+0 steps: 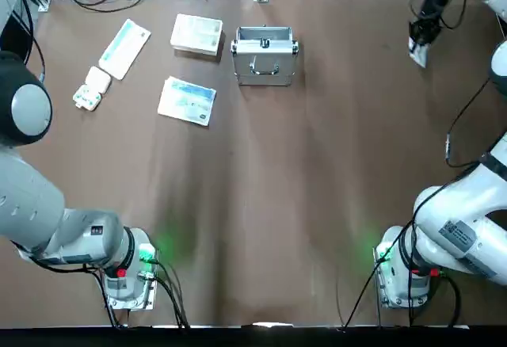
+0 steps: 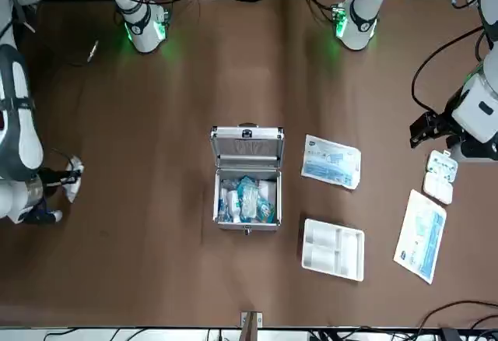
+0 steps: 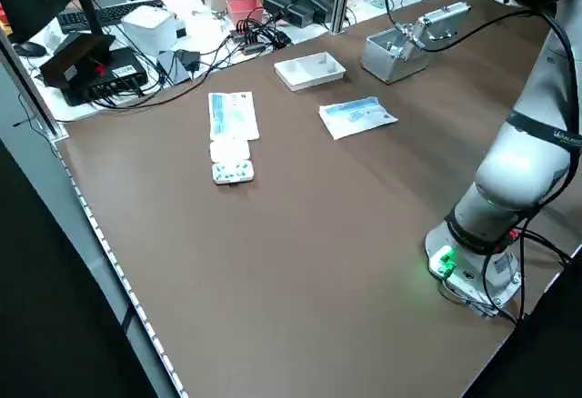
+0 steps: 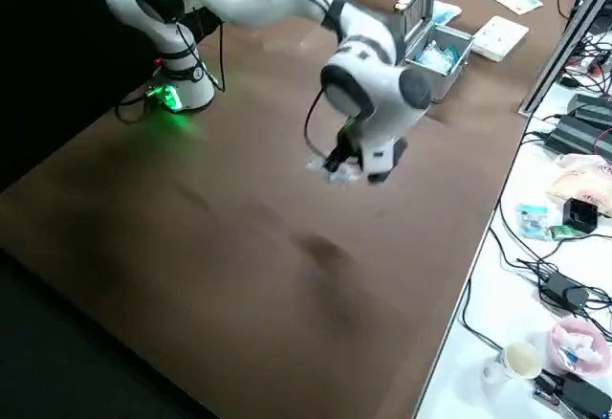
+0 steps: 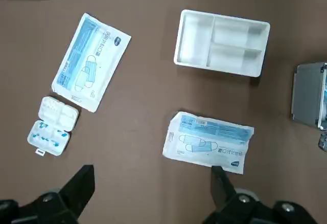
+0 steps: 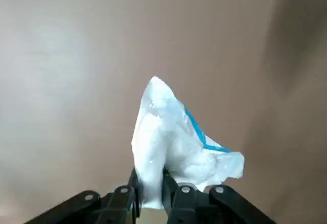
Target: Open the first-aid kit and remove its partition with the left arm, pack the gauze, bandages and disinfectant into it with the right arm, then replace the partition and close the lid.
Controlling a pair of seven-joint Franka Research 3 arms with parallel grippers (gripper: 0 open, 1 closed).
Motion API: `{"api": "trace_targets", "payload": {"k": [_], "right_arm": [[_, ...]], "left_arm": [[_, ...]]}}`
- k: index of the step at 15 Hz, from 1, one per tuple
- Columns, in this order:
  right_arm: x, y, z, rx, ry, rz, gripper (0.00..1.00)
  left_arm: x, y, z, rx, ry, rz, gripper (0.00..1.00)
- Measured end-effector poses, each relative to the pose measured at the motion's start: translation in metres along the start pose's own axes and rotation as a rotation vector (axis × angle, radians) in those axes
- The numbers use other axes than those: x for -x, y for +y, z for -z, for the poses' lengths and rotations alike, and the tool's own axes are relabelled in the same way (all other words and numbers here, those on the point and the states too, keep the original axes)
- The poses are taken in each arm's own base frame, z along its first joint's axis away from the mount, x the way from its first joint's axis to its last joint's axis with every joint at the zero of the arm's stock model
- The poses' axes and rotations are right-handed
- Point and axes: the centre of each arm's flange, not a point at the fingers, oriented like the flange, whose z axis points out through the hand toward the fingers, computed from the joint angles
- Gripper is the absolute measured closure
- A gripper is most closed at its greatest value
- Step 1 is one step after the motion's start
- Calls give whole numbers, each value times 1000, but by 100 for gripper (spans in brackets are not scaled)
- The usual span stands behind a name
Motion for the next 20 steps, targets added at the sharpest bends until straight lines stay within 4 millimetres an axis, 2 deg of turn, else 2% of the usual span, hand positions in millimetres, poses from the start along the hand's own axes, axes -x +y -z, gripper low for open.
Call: {"api": "trace_targets", "payload": {"k": [3, 4, 5, 8, 12, 14, 20], "right_arm": [[6, -73, 25, -132, 20, -51, 84], [14, -120, 40, -194, 22, -84, 84], [18, -144, 48, -218, 33, -99, 84], [19, -217, 56, -260, 86, -148, 84], [18, -322, 42, -302, 159, -203, 84], [22, -367, 33, -324, 185, -206, 84], [17, -461, -12, -364, 322, -178, 84]], "left_arm": [[0, 1, 0, 0, 0, -2, 0], [0, 1, 0, 0, 0, -2, 0], [0, 1, 0, 0, 0, -2, 0], [0, 0, 0, -1, 0, -1, 0], [0, -7, 1, -4, 3, 12, 0], [0, -8, 2, -4, 4, 13, 0], [0, 0, 2, -2, 4, 0, 0]]}}
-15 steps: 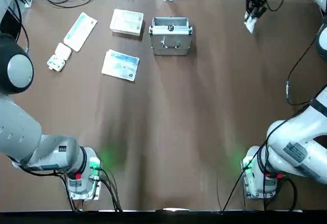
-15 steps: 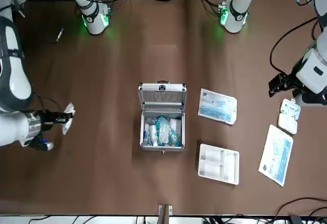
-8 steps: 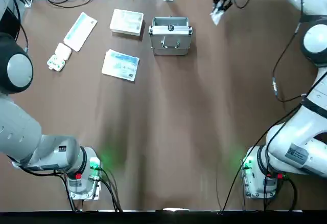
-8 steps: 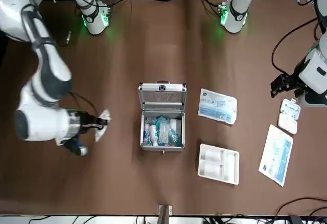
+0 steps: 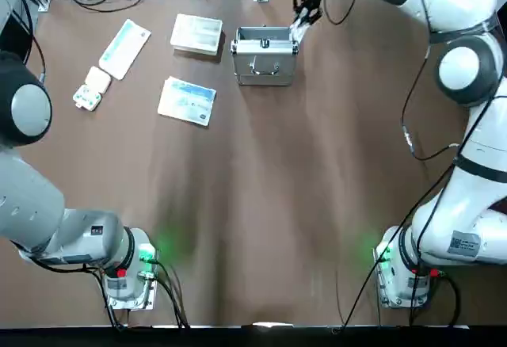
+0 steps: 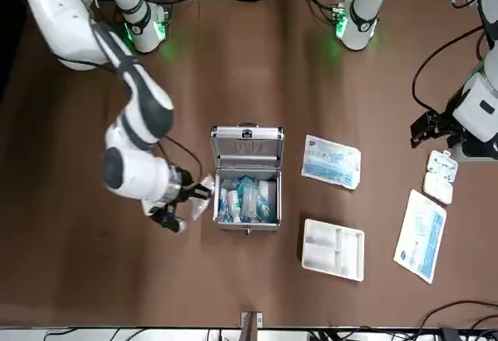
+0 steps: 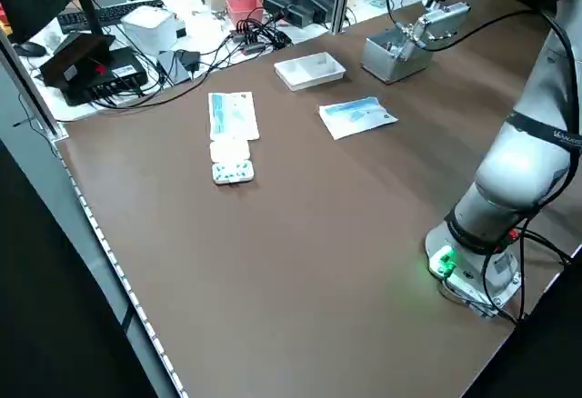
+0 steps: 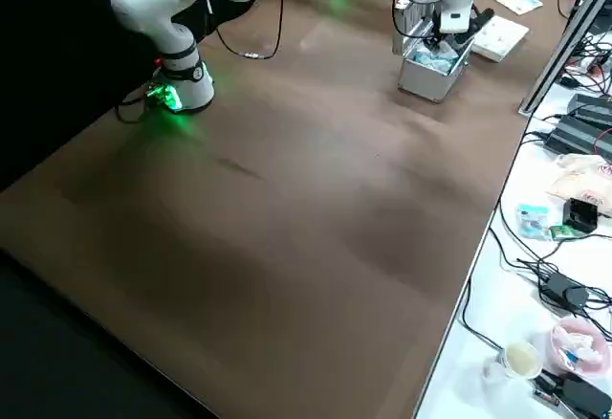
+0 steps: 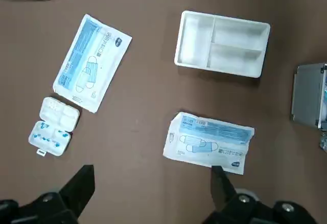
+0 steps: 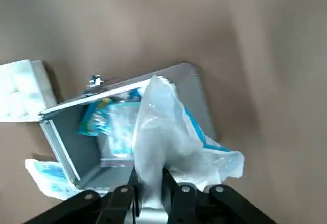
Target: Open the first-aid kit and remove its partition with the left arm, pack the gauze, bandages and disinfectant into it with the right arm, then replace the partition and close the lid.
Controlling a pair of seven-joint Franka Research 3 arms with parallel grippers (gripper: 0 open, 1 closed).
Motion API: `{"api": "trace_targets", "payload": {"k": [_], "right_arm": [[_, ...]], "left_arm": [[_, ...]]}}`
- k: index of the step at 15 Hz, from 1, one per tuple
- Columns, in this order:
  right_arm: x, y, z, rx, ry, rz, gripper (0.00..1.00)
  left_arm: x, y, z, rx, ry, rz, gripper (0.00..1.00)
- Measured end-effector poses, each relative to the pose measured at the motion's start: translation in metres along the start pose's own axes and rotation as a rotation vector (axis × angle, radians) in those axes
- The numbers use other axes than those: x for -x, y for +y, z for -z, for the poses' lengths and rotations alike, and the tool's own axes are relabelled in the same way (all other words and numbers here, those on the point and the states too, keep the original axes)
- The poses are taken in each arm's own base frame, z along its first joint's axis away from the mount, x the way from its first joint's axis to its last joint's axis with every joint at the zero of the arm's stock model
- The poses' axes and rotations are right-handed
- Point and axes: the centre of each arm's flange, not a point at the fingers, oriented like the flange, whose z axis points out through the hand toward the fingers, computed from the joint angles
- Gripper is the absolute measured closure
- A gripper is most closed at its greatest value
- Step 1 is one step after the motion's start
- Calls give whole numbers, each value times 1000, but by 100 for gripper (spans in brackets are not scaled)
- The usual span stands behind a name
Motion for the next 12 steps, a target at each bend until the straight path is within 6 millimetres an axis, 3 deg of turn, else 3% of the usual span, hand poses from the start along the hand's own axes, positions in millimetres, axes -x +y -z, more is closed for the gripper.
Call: {"api": "trace_targets", "payload": {"k": [4, 7, 8, 9, 12], "right_arm": [[23, -34, -54, -51, 54, 26, 84], [37, -47, -87, -75, 62, 20, 84], [48, -52, -110, -67, 44, 10, 84], [53, -53, -120, -64, 37, 9, 84], [56, -53, -132, -65, 34, 10, 63]], "left_arm": [[0, 2, 0, 0, 0, -4, 0], [0, 0, 0, 0, 0, 0, 0], [0, -2, 0, 0, 0, 1, 0], [0, -1, 0, 0, 0, -1, 0], [0, 0, 0, 0, 0, -3, 0]]}}
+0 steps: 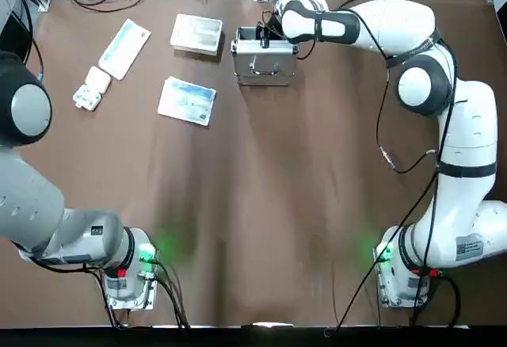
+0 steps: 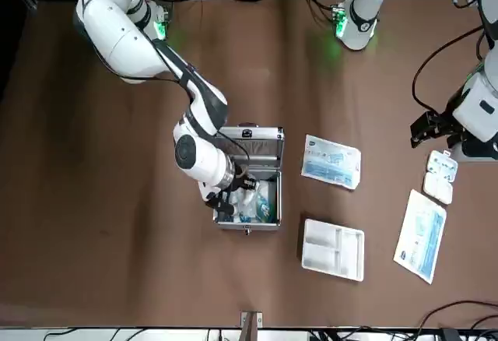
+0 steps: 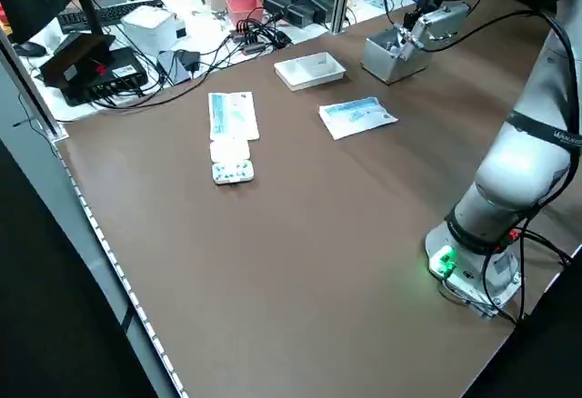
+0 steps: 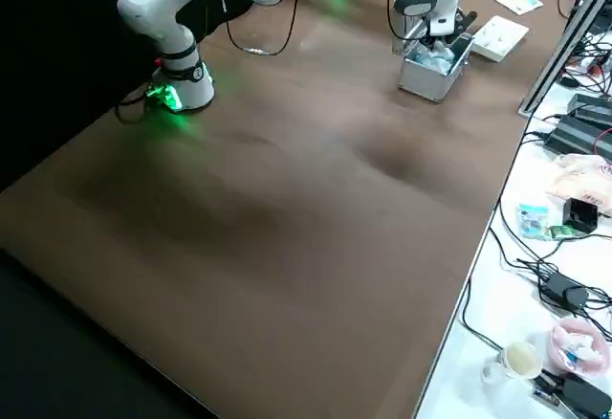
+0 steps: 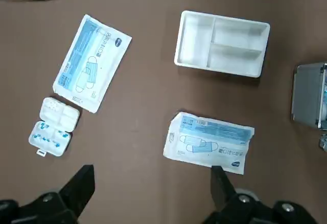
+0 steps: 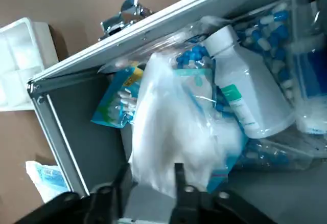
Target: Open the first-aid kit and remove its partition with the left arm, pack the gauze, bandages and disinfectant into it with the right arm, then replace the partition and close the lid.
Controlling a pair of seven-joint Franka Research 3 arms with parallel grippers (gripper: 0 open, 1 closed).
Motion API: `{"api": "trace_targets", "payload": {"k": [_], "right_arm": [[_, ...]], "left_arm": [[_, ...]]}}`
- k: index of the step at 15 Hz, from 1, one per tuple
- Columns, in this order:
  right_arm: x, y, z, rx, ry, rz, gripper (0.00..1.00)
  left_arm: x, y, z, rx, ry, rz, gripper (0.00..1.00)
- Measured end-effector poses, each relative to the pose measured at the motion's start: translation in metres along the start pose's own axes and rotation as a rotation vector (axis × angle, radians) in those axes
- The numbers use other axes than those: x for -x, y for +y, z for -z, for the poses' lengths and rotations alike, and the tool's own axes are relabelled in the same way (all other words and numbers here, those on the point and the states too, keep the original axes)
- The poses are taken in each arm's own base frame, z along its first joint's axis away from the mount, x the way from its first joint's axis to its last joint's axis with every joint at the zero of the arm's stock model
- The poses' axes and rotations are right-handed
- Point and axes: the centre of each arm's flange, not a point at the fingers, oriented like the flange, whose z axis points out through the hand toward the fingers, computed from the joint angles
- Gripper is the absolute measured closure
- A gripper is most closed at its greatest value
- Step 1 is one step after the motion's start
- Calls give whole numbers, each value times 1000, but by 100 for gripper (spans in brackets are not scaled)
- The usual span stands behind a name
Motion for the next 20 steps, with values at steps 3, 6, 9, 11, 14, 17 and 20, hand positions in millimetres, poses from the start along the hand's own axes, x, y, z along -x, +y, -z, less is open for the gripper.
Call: {"api": "trace_targets", "payload": {"k": [3, 6, 9, 11, 14, 17, 20], "right_arm": [[-4, 2, 1, 2, 7, -5, 33], [-10, 1, 9, -10, 20, -10, 24], [-26, -1, 35, -33, 51, -23, 23], [-36, 5, 54, -2, 40, -36, 23], [-56, 22, 92, 71, 7, -68, 23], [-81, 56, 142, 176, -58, -63, 21], [-107, 95, 204, 223, -63, -57, 19]], "left_arm": [[0, 2, 0, 0, 0, -3, 0], [1, 3, 0, 0, -3, -6, 0], [1, 3, 0, 0, -4, -6, 0], [1, 3, 0, 0, -4, -6, 0], [0, 3, -2, 0, -6, -6, 0], [-9, 15, -37, 3, -63, -27, 0], [-31, 41, -118, 16, -151, -58, 0]]}}
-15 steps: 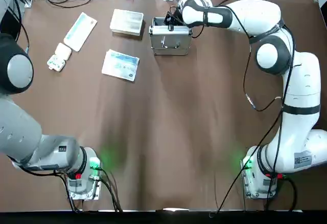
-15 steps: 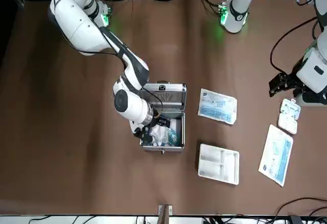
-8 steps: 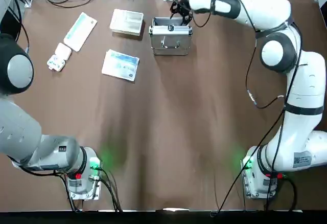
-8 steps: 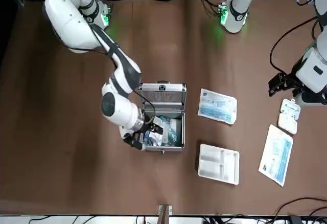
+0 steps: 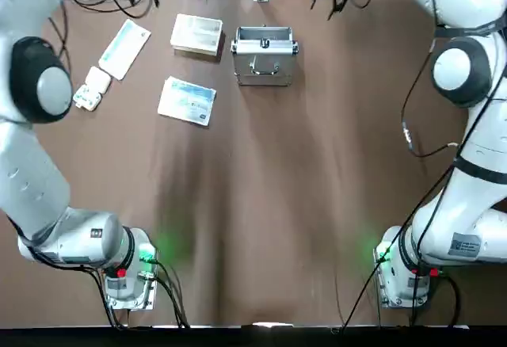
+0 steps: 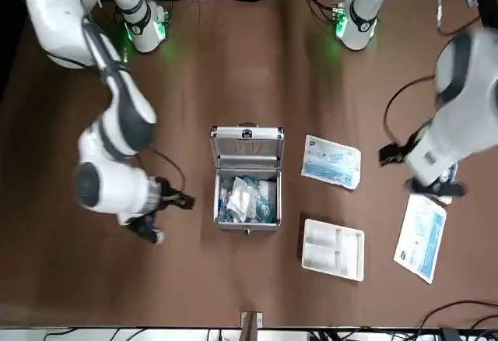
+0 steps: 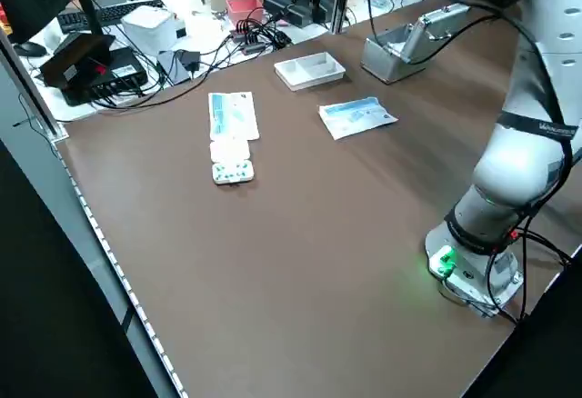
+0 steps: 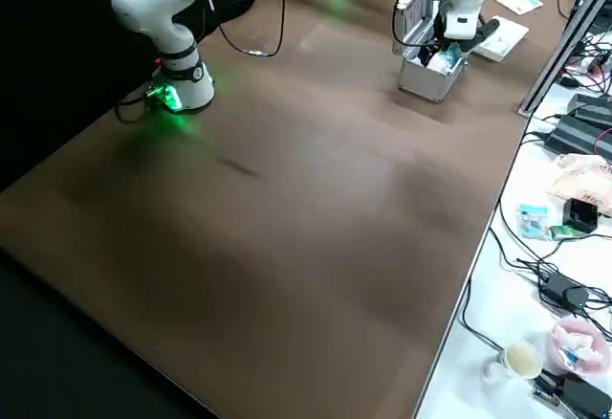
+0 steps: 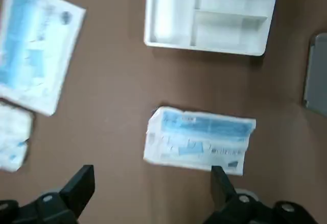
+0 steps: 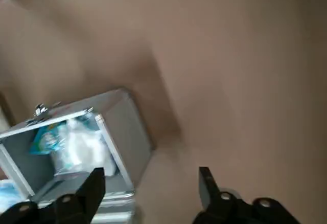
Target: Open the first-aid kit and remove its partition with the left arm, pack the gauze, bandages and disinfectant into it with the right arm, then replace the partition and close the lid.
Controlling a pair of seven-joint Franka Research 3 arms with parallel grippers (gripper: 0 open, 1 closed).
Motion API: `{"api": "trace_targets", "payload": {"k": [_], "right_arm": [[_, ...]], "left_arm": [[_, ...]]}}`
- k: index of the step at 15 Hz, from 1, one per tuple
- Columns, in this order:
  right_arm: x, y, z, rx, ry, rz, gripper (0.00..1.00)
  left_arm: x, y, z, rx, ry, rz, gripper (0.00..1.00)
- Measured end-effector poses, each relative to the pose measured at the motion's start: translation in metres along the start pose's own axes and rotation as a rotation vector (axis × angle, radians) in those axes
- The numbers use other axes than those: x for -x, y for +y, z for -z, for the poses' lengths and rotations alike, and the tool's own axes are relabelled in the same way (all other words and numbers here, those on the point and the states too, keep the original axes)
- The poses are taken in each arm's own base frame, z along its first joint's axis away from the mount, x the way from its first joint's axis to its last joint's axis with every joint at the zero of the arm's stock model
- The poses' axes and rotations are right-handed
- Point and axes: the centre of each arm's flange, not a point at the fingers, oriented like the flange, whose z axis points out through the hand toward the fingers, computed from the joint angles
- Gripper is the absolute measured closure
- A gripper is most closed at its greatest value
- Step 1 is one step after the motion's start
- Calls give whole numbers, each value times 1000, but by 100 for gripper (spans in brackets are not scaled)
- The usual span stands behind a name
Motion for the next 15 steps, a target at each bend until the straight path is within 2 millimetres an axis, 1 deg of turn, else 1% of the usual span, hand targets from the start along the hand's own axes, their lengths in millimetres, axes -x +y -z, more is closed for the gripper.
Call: {"api": "trace_targets", "payload": {"k": [1, 2, 3, 4, 6, 7, 8, 9, 10, 13, 15], "right_arm": [[-13, 29, 28, 42, 37, 12, 11], [-17, 41, 39, 62, 49, 17, 11], [-21, 53, 50, 75, 59, 29, 10], [-26, 66, 65, 82, 75, 44, 4], [-32, 97, 105, 89, 114, 92, 4], [-32, 114, 125, 102, 119, 118, 2], [-30, 131, 142, 119, 111, 135, 2], [-26, 143, 153, 137, 96, 148, 2], [-23, 151, 162, 149, 86, 163, 1], [-18, 162, 177, 166, 86, 207, 1], [-12, 175, 193, 187, 74, 237, 1]], "left_arm": [[-24, 16, -52, 12, -19, -24, 0], [-33, 25, -76, 18, -25, -36, 0], [-40, 34, -98, 22, -33, -48, 0], [-47, 41, -119, 26, -36, -57, 0], [-60, 50, -153, 38, -16, -67, 0], [-66, 51, -168, 45, -2, -68, 0], [-71, 52, -182, 50, 12, -67, 0], [-76, 51, -193, 56, 28, -66, 0], [-80, 51, -201, 60, 47, -64, 0], [-91, 52, -212, 72, 114, -63, 0], [-96, 59, -218, 80, 159, -71, 0]]}}
